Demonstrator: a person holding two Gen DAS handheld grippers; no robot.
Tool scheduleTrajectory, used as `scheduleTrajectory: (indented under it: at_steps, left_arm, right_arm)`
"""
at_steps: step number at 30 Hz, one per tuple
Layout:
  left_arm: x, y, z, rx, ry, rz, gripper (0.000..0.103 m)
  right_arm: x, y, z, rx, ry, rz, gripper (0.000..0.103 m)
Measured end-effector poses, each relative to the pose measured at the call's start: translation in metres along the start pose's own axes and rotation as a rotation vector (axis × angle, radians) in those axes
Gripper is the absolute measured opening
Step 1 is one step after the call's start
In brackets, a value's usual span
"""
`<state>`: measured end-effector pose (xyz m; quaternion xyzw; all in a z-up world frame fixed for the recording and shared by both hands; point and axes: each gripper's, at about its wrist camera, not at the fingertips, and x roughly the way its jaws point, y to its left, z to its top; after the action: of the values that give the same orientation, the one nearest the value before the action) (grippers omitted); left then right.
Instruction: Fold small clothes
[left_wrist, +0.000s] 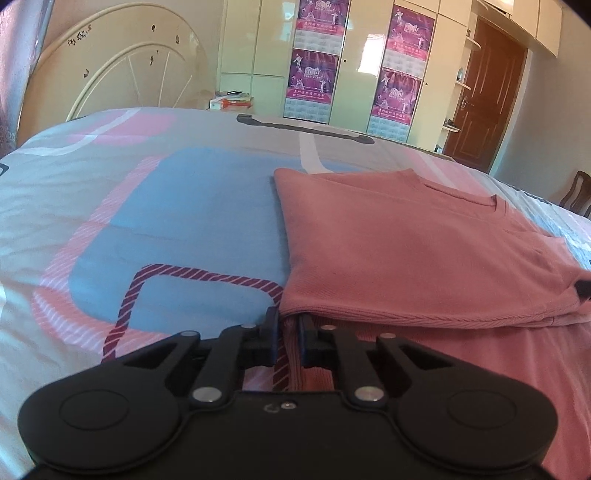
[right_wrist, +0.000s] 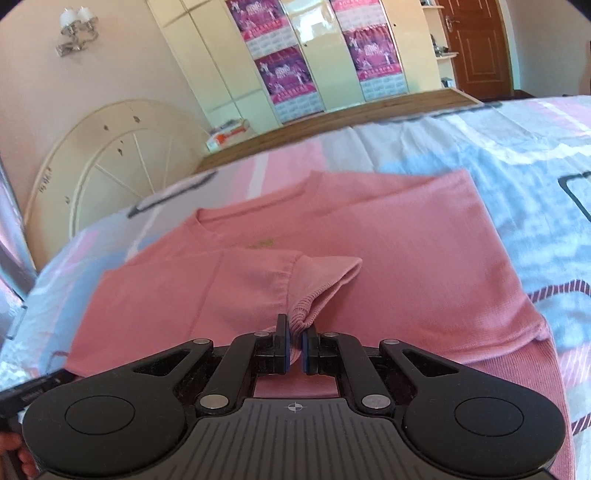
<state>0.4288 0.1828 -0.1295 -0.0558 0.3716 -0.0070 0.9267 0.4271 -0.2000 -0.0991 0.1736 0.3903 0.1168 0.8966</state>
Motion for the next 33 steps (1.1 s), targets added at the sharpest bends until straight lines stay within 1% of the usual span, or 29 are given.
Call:
scheduleTrajectory:
  at_steps: [1, 2, 3, 4, 5, 6, 7, 8, 10, 11, 12, 13, 14, 15, 16, 17, 19, 20, 22, 24, 25, 27, 28, 29, 30, 31, 33]
  left_arm:
    - [0.0, 0.0, 0.0, 0.01, 0.01, -0.002, 0.013]
    - [-0.002, 0.001, 0.002, 0.018, 0.02, -0.001, 0.019]
    - [-0.006, 0.004, 0.002, 0.016, 0.024, 0.006, 0.03]
    - [-0.014, 0.007, 0.003, 0.012, 0.013, 0.018, 0.031]
    - [-0.024, 0.01, 0.004, 0.014, -0.022, 0.018, 0.027]
    - [-0.033, 0.01, 0.006, 0.016, -0.051, 0.023, 0.026]
    - [-0.038, 0.008, 0.01, 0.017, -0.07, 0.016, 0.026]
    - [-0.039, 0.004, 0.014, 0.022, -0.082, -0.001, 0.026]
    - [-0.03, -0.012, 0.021, 0.054, -0.077, -0.035, 0.028]
    - [-0.022, -0.02, 0.022, 0.073, -0.062, -0.05, 0.029]
    - [-0.01, -0.028, 0.02, 0.093, -0.024, -0.067, 0.031]
    - [0.002, -0.032, 0.015, 0.108, 0.032, -0.072, 0.031]
    - [0.01, -0.034, 0.009, 0.121, 0.056, -0.072, 0.031]
    - [0.009, -0.035, 0.009, 0.132, 0.037, -0.067, 0.031]
    - [0.007, -0.035, 0.013, 0.127, 0.041, -0.069, 0.029]
    - [0.004, -0.035, 0.018, 0.115, 0.024, -0.075, 0.029]
    - [0.004, -0.038, 0.029, 0.109, -0.021, -0.092, 0.03]
    - [0.01, -0.042, 0.036, 0.119, -0.026, -0.092, 0.032]
    - [0.027, -0.051, 0.05, 0.133, -0.029, -0.083, 0.033]
    - [0.049, -0.054, 0.067, 0.12, -0.031, -0.083, 0.037]
    - [0.063, -0.054, 0.074, 0.111, -0.021, -0.075, 0.037]
    - [0.093, -0.046, 0.089, 0.083, 0.018, -0.048, 0.036]
    - [0.107, -0.038, 0.096, 0.054, 0.04, -0.048, 0.037]
    - [0.113, -0.031, 0.102, 0.027, 0.02, -0.063, 0.038]
    - [0.116, -0.025, 0.108, 0.007, 0.023, -0.067, 0.036]
    - [0.117, -0.023, 0.112, -0.001, 0.024, -0.071, 0.036]
    - [0.116, -0.023, 0.116, 0.025, 0.003, -0.074, 0.044]
  right_arm:
    - [0.004, -0.003, -0.002, 0.007, 0.017, -0.015, 0.005]
    - [0.007, -0.006, -0.003, 0.016, 0.036, -0.038, 0.005]
    - [0.006, -0.01, -0.004, 0.025, 0.033, -0.055, 0.006]
    - [0.0, -0.012, -0.004, 0.034, 0.016, -0.077, 0.009]
    - [-0.008, -0.013, -0.003, 0.032, -0.012, -0.112, 0.015]
    - [-0.019, -0.011, -0.001, 0.009, -0.055, -0.136, 0.015]
    - [-0.026, -0.008, 0.001, -0.019, -0.088, -0.129, 0.015]
    - [-0.03, -0.005, 0.003, -0.044, -0.102, -0.114, 0.015]
    - [-0.025, 0.007, 0.005, -0.103, -0.095, -0.082, 0.015]
    - [-0.018, 0.012, 0.004, -0.13, -0.07, -0.072, 0.015]
    - [-0.008, 0.015, 0.002, -0.152, -0.027, -0.075, 0.015]
    - [0.005, 0.016, -0.003, -0.18, 0.043, -0.104, 0.015]
    - [0.014, 0.014, -0.01, -0.207, 0.091, -0.132, 0.014]
    - [0.012, 0.014, -0.011, -0.228, 0.074, -0.128, 0.014]
    - [0.01, 0.016, -0.009, -0.23, 0.08, -0.134, 0.014]
    - [0.006, 0.017, -0.005, -0.231, 0.073, -0.139, 0.014]
    - [0.003, 0.022, 0.0, -0.246, 0.006, -0.113, 0.014]
    - [0.007, 0.025, 0.005, -0.243, -0.006, -0.099, 0.014]
    - [0.026, 0.037, 0.018, -0.24, -0.004, -0.066, 0.014]
    - [0.049, 0.054, 0.029, -0.275, -0.015, -0.048, 0.014]
    - [0.062, 0.061, 0.034, -0.282, -0.012, -0.038, 0.014]
    - [0.092, 0.067, 0.043, -0.26, 0.031, -0.004, 0.014]
    - [0.106, 0.069, 0.045, -0.249, 0.065, -0.018, 0.014]
    - [0.114, 0.071, 0.046, -0.257, 0.068, -0.03, 0.014]
    - [0.118, 0.073, 0.049, -0.268, 0.055, -0.034, 0.014]
    - [0.119, 0.076, 0.052, -0.277, 0.06, -0.041, 0.014]
    - [0.114, 0.083, 0.054, -0.295, 0.047, -0.041, 0.014]
